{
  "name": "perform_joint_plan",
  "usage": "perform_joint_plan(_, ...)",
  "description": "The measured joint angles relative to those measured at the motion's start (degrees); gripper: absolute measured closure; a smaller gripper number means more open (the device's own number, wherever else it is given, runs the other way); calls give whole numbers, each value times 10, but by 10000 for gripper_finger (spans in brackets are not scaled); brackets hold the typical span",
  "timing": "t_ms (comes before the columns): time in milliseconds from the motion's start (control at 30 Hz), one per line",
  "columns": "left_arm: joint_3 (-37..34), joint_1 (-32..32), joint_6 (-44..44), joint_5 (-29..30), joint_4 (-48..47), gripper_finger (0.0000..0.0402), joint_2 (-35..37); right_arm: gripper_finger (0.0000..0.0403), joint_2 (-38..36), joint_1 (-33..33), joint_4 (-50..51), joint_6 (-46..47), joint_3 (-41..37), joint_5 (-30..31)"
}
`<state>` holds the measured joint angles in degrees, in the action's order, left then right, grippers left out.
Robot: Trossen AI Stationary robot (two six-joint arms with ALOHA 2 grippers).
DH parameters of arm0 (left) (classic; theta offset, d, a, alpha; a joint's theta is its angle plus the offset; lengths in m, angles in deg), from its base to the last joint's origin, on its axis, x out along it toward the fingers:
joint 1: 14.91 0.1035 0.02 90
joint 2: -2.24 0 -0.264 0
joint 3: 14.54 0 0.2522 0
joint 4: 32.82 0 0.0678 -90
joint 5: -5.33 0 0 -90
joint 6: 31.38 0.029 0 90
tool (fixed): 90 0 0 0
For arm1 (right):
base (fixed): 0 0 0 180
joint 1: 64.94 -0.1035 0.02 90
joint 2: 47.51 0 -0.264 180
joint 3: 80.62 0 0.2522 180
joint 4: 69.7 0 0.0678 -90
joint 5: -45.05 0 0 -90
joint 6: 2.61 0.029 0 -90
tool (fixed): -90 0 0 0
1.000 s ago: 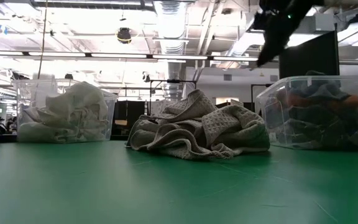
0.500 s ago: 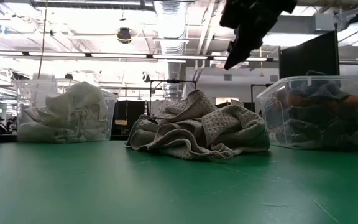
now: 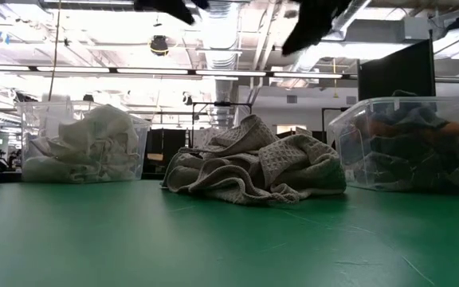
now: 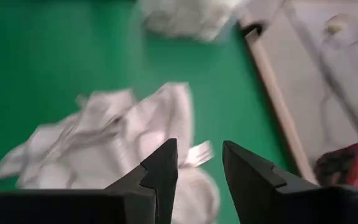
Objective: Sort towels by color in basket
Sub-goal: Put the light gray towel into the left transparent bin
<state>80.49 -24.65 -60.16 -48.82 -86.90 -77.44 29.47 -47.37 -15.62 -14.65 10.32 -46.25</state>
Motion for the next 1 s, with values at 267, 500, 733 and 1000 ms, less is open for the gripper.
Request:
perform_joint_plan(267, 0, 68, 32, -188, 109, 187, -118, 245, -71, 50, -1, 59, 22, 15)
perform_joint_plan(500, 0, 112, 18, -252, 124, 187, -192, 245, -100, 67, 13, 120, 23, 17)
perform_joint_plan(733, 0, 120, 54, -284, 126, 187, -260, 245, -102, 52, 37, 120, 23, 16)
perform_joint_plan(1000, 0, 114, 95, -358, 99, 223, -337, 245, -102, 52, 38, 121, 23, 16)
